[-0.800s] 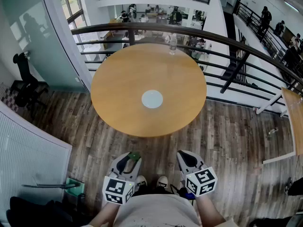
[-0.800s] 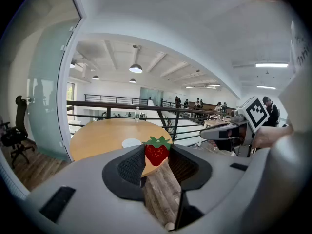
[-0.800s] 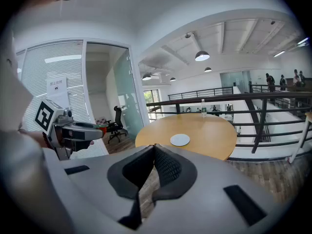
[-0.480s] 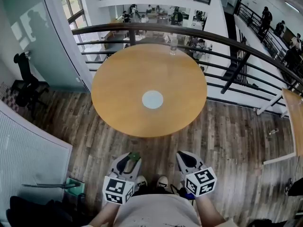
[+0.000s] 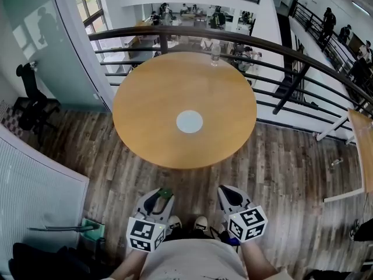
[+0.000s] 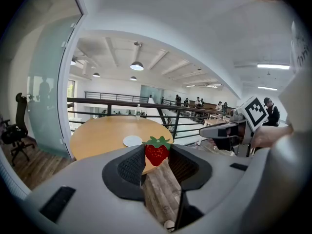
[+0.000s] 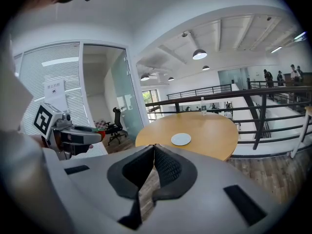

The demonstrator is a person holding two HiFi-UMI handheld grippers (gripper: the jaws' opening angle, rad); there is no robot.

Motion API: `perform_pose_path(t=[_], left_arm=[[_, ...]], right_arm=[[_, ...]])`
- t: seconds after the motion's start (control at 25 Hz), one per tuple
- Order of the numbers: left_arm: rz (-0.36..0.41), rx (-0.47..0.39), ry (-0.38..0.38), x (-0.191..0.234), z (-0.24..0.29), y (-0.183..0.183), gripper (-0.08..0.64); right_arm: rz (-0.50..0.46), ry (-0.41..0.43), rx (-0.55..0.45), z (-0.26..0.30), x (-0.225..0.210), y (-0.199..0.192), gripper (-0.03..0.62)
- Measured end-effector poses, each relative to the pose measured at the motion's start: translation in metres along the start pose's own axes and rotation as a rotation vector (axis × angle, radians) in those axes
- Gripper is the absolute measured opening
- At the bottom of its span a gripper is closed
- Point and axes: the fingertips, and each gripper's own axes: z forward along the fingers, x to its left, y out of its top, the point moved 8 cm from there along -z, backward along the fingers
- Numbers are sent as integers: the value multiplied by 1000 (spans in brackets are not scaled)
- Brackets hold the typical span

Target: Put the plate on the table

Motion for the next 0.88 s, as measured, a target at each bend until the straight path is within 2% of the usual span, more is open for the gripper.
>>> perform_pose_path(t=[0.56, 0.88], left_arm=[[10, -45, -54, 47, -13, 5, 161], [-6, -44, -91, 67, -17, 0, 161]], right_arm=[[0, -48, -25, 28, 35, 18, 26], [16, -72, -11, 40, 53, 12, 26]])
